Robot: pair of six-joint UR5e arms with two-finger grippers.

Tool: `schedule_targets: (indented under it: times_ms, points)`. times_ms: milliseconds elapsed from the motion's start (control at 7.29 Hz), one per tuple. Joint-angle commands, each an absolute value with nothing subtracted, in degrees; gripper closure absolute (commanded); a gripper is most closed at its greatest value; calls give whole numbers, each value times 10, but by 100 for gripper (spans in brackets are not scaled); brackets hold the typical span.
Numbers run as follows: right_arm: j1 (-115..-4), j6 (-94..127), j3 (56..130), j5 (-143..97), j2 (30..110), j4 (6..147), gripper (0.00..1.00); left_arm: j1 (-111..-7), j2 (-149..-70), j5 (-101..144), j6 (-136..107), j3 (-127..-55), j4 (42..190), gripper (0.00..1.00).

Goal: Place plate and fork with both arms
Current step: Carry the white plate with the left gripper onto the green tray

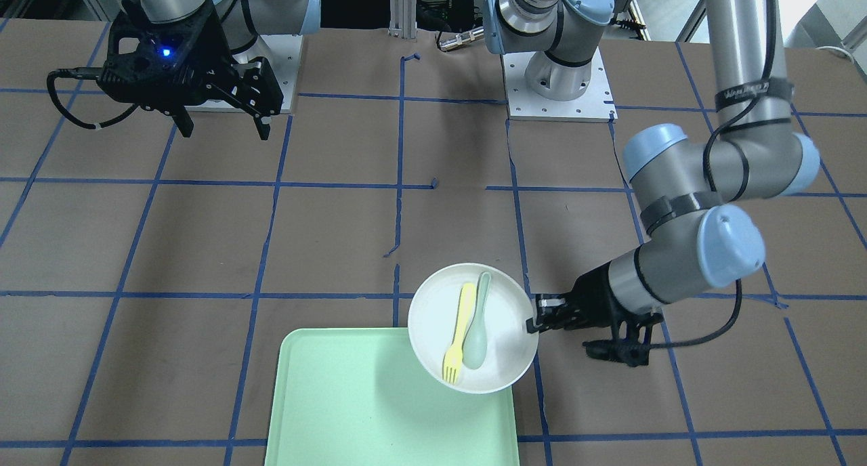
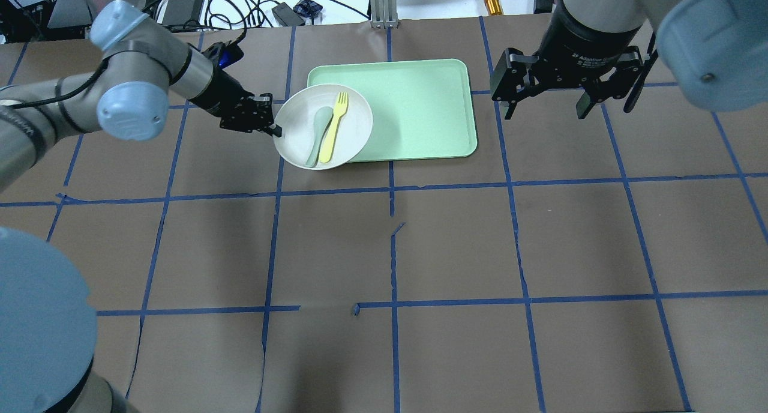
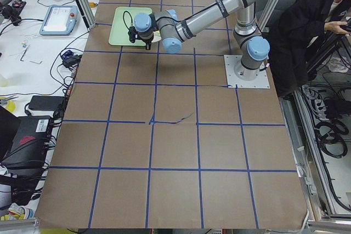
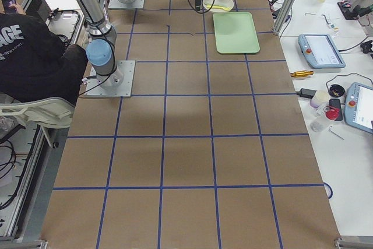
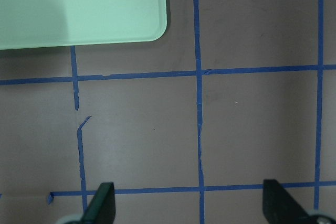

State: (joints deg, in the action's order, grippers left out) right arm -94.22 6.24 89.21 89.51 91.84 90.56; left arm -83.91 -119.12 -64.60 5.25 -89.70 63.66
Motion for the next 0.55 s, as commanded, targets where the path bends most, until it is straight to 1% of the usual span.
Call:
schedule_targets:
  times_ms: [0, 137, 412]
  points:
    - [-942, 62, 892, 896, 918, 906, 0, -917, -1306, -709, -60, -782, 578, 100]
    - [-942, 62, 893, 895, 918, 905, 0, -926, -1335, -713, -93, -771, 532, 100]
    - [-942, 62, 892, 896, 918, 905, 0, -942, -1355, -730, -118, -752, 527, 100]
